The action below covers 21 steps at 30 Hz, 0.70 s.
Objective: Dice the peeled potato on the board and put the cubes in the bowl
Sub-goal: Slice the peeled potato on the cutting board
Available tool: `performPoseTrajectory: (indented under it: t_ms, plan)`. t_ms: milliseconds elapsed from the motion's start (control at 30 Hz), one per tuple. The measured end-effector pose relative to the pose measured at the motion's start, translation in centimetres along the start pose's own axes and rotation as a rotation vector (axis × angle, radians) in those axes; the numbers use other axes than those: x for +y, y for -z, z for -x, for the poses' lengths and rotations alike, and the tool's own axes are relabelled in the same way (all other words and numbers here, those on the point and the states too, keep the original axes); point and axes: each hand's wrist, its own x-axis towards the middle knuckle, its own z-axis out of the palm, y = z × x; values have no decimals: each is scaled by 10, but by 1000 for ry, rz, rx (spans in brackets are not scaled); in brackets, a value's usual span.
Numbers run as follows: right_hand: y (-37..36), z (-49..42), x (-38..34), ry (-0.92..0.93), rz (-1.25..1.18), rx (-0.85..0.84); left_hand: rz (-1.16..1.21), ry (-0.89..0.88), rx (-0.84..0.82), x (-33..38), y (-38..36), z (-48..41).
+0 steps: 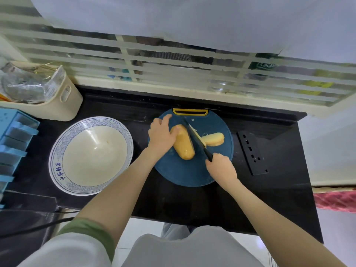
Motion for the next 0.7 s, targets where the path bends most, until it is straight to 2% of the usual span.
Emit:
performPoseTrajectory:
  t_ms: [67, 100, 233, 367, 500, 633, 700]
  plan:
    - [9, 4, 6, 44, 150, 80, -134, -208, 30, 20, 10, -2]
    - [14, 5, 8, 64, 223, 110, -223, -326, -11, 29, 13, -3]
    - [33, 5, 19, 109, 414, 147, -509, -685, -296, 63, 13, -13]
    - [44, 5, 27, 150, 490, 159, -672, -831, -413, 82, 2, -22]
    - [52, 5, 38, 160, 528, 150, -686, -821, -506, 100, -8, -25]
    - [58, 5, 46, 162, 562, 142, -775, -969, -488, 109, -20, -31]
    - [62, 3, 50, 149, 548, 148, -781, -1118, -392, 108, -27, -34]
